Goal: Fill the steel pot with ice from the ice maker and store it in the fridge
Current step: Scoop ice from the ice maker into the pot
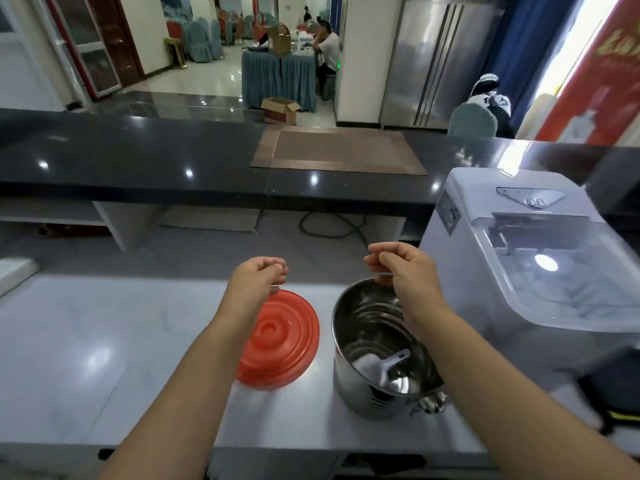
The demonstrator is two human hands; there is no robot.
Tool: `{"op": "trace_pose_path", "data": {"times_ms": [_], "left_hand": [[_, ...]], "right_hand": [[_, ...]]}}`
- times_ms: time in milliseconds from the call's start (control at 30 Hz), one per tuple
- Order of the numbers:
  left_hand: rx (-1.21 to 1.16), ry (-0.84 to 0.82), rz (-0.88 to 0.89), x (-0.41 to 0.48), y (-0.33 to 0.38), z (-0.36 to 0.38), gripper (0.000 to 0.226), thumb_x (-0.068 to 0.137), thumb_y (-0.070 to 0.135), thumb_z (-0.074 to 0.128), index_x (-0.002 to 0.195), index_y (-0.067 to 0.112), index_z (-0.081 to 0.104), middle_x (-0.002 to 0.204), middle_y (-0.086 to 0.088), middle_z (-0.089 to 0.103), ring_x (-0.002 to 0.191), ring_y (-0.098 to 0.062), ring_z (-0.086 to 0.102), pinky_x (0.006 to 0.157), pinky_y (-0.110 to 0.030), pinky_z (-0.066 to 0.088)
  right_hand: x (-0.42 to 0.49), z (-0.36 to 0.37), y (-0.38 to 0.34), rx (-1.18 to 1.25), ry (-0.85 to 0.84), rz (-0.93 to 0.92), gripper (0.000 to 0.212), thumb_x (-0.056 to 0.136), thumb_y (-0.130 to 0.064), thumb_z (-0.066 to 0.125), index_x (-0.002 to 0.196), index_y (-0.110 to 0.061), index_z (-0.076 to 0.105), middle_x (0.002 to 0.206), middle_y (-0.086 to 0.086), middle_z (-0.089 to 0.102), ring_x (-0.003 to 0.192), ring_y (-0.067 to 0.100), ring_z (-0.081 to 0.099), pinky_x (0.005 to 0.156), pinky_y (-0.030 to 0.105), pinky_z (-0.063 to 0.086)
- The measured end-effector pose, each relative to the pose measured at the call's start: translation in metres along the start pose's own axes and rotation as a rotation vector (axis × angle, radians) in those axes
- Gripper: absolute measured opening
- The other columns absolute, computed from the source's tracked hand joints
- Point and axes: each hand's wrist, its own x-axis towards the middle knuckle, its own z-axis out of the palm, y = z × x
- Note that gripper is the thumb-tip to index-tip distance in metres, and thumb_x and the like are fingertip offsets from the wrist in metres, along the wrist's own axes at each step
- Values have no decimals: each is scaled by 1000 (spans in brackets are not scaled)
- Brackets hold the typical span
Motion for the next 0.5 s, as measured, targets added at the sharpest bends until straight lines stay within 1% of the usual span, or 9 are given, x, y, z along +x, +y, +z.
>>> {"op": "trace_pose_path", "data": {"times_ms": [67,167,267,367,433,467,500], "left_hand": [[18,-70,62,-5,15,22,16,91,5,53,88,17,64,89,-5,67,81,-16,61,75,-26,49],[46,-176,155,-18,34,57,14,87,3,58,95,12,66,91,-8,68,79,-14,60,72,-21,48],[104,-255,238,-30,46,92,18,84,5,64,100,13,66,94,-4,70,84,-12,64,76,-19,50],[193,-312,332,-41,52,122,27,81,10,70,107,16,64,98,2,69,92,-10,64,82,-19,51],[226,-368,366,-47,57,145,36,79,12,72,114,17,61,102,5,66,94,-6,62,79,-13,49],[247,-407,379,-52,61,158,43,78,13,74,118,16,59,107,4,64,96,-4,60,79,-10,48],[280,-441,393,-54,63,168,50,76,14,76,123,16,56,114,2,62,100,-5,57,83,-11,47]], "right_hand": [[-4,-12,-4,-3,17,-15,26,94,-3,48,85,-18,68,85,6,70,80,16,64,65,21,51],[-11,-34,-12,9,52,-32,23,93,-3,49,88,-14,69,89,10,71,80,15,64,68,24,54],[-15,-55,-23,22,82,-82,24,93,-2,49,88,-14,69,86,8,71,75,11,65,67,23,54],[-19,-77,-36,41,88,-133,24,94,-2,49,86,-14,68,82,5,71,74,9,66,65,21,56],[-20,-94,-43,48,116,-179,24,94,-2,49,86,-13,69,82,4,71,75,10,67,69,24,56],[-20,-106,-47,53,145,-204,25,93,-1,49,85,-14,69,81,4,71,76,11,67,70,26,57],[-20,-115,-49,60,173,-223,26,93,0,49,84,-14,69,80,3,71,75,10,67,70,26,57]]}}
